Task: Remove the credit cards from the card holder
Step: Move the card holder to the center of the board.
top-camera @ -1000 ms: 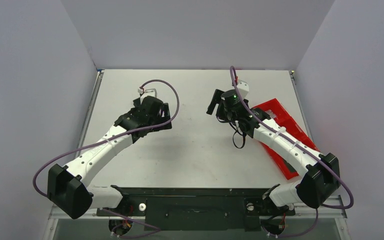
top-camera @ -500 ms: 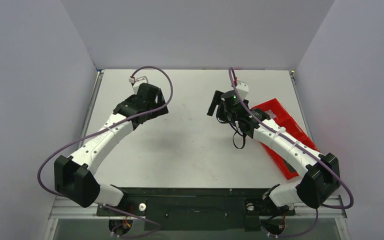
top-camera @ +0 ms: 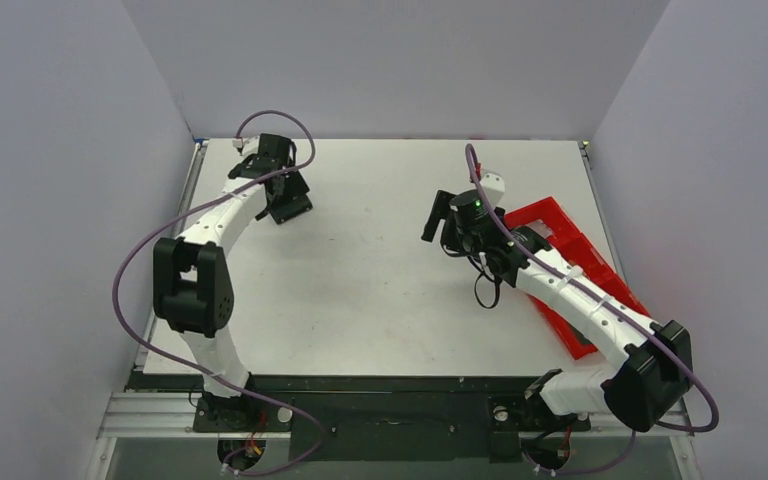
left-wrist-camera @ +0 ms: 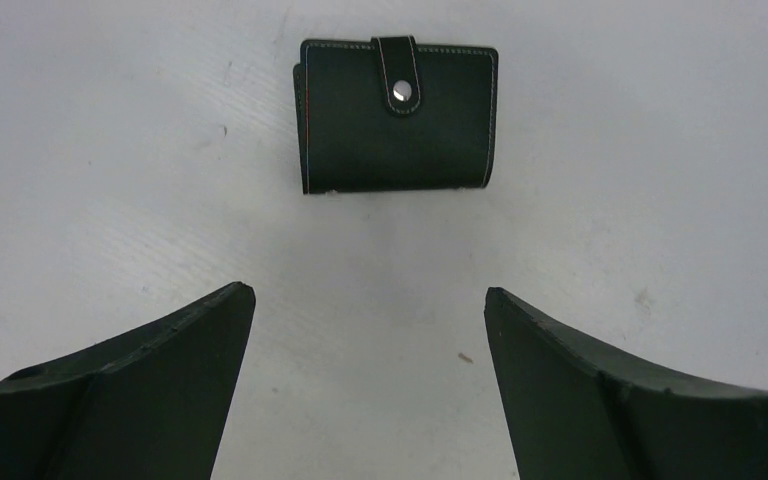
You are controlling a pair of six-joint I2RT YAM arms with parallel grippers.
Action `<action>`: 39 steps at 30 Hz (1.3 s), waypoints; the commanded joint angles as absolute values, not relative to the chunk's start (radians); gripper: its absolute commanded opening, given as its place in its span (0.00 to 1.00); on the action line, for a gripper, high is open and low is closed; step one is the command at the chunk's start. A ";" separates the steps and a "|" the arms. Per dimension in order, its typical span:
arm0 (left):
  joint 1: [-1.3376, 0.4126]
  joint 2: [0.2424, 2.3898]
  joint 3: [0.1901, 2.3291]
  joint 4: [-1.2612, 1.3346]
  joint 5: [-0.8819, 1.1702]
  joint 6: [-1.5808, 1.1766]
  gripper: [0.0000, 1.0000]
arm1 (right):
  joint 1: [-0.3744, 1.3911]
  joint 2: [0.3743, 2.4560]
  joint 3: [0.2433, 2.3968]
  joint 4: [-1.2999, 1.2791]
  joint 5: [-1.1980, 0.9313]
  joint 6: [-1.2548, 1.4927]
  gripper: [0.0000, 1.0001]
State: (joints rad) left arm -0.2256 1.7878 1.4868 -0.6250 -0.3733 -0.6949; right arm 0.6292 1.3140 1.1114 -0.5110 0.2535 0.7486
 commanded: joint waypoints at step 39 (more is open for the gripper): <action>-0.153 2.248 1.870 -0.669 -0.350 -0.742 0.00 | 0.637 1.196 1.009 -0.543 0.285 0.774 0.85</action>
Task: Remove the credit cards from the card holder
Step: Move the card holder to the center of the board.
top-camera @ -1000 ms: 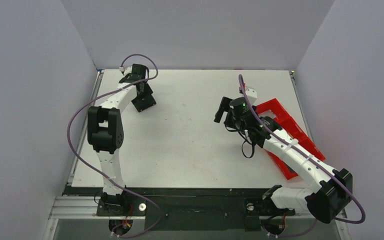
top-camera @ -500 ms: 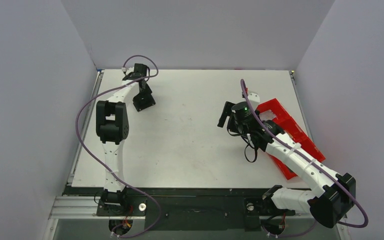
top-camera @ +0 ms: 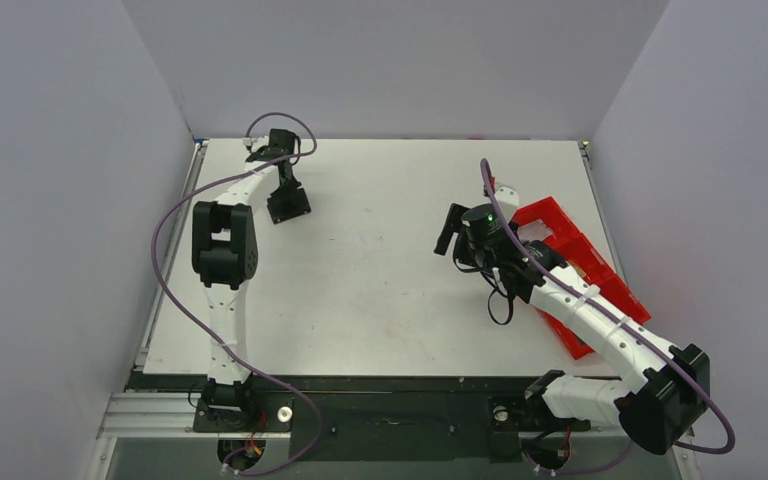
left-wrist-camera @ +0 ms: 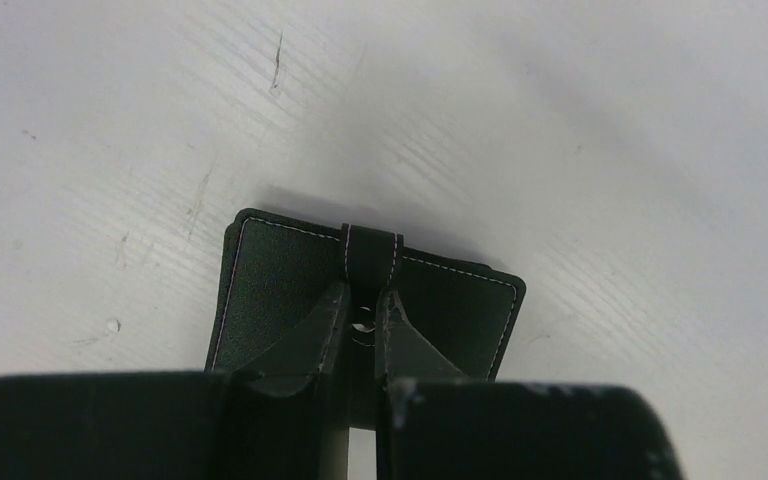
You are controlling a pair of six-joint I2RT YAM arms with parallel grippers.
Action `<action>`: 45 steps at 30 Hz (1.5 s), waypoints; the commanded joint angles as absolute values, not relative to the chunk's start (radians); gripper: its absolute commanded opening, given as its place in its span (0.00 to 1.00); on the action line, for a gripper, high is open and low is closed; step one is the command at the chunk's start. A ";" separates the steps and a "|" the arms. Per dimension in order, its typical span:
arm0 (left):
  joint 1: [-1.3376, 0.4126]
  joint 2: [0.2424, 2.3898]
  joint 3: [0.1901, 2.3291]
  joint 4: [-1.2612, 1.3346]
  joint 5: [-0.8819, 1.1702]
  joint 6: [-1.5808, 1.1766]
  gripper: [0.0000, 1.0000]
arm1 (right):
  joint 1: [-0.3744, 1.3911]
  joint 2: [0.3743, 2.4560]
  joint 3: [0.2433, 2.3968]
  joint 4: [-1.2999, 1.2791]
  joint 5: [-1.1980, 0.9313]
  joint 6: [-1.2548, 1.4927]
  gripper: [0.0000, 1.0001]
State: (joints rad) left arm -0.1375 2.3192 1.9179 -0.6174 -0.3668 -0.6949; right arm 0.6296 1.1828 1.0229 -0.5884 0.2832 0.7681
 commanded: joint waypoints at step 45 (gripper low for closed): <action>-0.443 1.626 1.010 -0.517 0.099 -1.497 0.00 | 0.825 1.737 0.947 0.066 -0.099 0.961 0.77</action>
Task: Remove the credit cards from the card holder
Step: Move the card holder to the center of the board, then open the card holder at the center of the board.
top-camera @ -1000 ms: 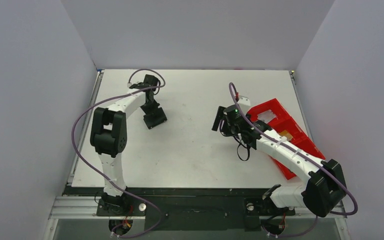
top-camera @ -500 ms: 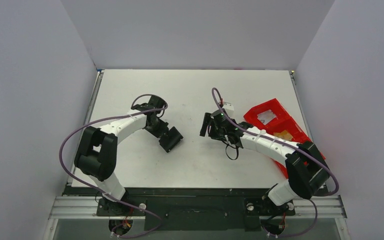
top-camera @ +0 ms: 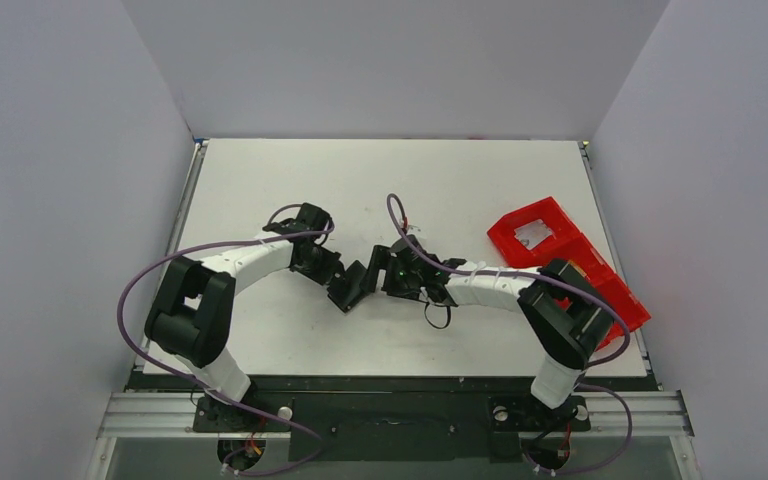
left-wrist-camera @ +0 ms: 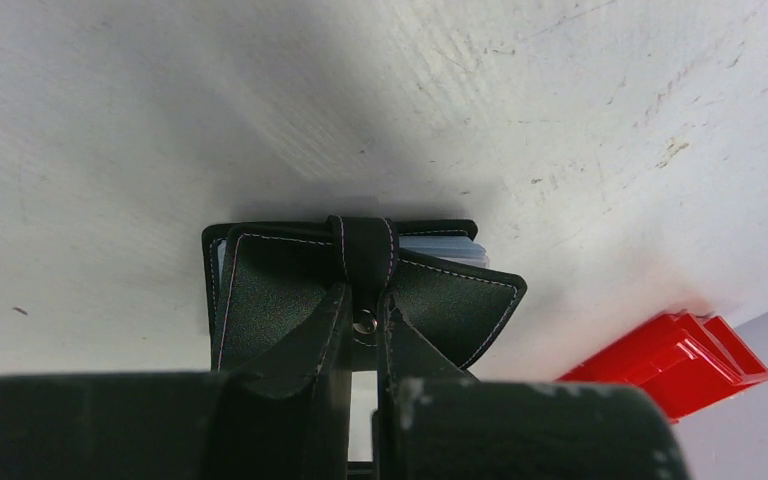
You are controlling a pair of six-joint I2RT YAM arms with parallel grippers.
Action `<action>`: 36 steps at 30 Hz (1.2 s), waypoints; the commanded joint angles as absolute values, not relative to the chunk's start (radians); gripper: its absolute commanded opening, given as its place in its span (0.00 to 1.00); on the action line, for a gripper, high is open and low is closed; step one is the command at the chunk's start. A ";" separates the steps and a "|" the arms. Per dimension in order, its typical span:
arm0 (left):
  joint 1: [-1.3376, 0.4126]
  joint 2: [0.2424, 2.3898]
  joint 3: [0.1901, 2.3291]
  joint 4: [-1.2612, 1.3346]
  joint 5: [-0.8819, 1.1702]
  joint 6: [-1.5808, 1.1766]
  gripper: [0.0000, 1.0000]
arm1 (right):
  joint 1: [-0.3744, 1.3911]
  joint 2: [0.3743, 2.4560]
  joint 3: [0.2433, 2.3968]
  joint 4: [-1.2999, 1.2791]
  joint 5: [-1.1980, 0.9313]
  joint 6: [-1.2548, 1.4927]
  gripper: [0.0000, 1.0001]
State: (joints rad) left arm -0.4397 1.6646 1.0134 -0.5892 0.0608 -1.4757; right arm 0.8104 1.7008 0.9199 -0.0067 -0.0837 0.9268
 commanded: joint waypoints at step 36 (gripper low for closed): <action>-0.348 1.550 0.888 -0.450 0.401 -1.148 0.00 | 0.748 1.877 1.049 -0.198 0.167 0.807 0.11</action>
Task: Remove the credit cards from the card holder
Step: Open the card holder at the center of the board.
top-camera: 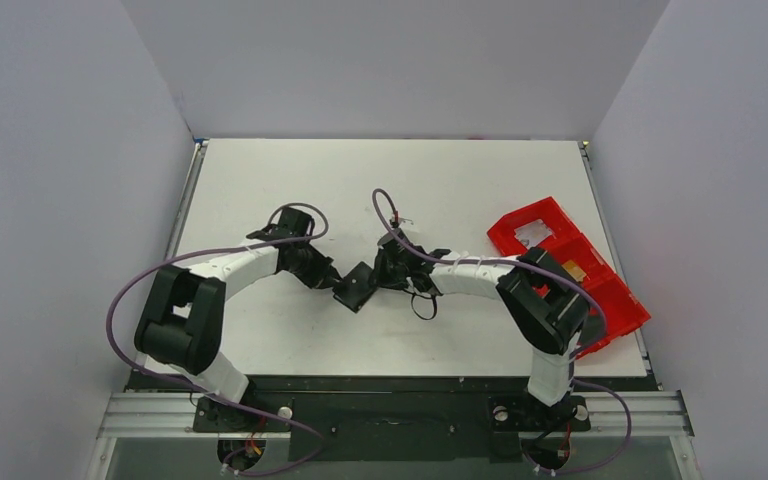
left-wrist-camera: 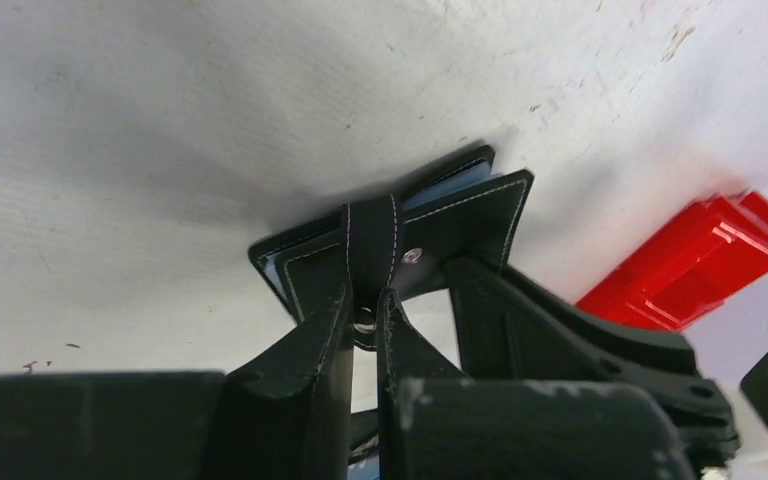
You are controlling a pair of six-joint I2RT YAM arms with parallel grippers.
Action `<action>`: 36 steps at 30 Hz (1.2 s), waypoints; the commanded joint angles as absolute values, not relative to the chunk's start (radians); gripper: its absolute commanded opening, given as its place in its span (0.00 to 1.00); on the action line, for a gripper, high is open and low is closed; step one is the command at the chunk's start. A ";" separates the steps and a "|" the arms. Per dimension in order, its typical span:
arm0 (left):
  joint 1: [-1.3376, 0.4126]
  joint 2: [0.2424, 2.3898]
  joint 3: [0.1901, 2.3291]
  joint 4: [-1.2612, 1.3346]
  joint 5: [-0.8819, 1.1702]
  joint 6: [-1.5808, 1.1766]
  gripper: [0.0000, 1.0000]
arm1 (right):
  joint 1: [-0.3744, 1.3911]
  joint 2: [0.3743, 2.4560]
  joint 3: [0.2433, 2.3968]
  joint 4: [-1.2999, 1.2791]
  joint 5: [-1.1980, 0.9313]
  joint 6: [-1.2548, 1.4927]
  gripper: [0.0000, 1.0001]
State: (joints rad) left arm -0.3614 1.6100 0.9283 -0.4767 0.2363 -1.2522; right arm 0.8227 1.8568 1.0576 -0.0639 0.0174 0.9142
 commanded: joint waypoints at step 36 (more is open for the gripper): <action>-0.393 1.362 0.802 -0.382 0.408 -1.283 0.00 | 0.754 1.506 1.009 -0.322 0.209 0.860 0.61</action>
